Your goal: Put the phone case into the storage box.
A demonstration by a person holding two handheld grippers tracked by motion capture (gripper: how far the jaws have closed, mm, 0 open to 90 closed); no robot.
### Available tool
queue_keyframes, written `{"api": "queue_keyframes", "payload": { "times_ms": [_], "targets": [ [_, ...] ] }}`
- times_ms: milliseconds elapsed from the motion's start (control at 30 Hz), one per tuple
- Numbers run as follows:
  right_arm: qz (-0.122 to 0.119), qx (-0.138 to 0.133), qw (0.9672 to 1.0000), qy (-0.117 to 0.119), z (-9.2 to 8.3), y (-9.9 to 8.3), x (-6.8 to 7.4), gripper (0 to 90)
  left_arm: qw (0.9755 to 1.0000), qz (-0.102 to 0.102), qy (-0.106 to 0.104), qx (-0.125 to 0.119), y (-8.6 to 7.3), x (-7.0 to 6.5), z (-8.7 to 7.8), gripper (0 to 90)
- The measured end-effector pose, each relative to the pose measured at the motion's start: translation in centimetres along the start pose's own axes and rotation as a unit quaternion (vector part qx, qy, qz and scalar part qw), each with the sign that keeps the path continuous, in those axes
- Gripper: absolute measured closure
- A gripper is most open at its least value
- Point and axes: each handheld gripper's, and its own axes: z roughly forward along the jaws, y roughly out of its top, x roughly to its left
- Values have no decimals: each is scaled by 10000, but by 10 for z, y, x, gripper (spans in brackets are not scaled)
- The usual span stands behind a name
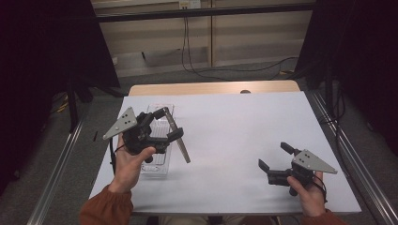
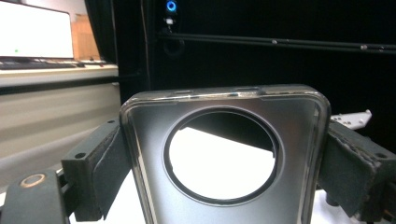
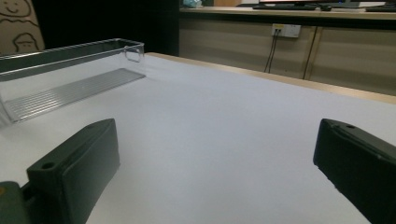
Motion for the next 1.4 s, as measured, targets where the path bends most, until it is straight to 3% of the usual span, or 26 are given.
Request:
{"api": "queue_keyframes", "payload": {
  "times_ms": [267,500,700,933,1067,1400],
  "targets": [
    [165,-74,9998,-109,-11,-3,-4,0,9995,66,314,-57,19,10,-18,113],
    [168,-52,9998,-124,-16,-5,-7,0,9977,139,651,102,26,24,-25,113],
    [205,-125,9997,-61,-17,-4,-8,0,9942,141,1028,295,30,39,-27,113],
    [162,-112,9998,-63,-16,-4,-7,1,9870,72,1532,482,27,58,-24,113],
    [114,-80,9999,-65,-16,-5,-6,1,9853,103,1619,540,24,68,-23,113],
    [-20,-102,9999,50,-15,-6,-5,0,9796,-80,1920,582,14,88,-13,113]
  ]
}}
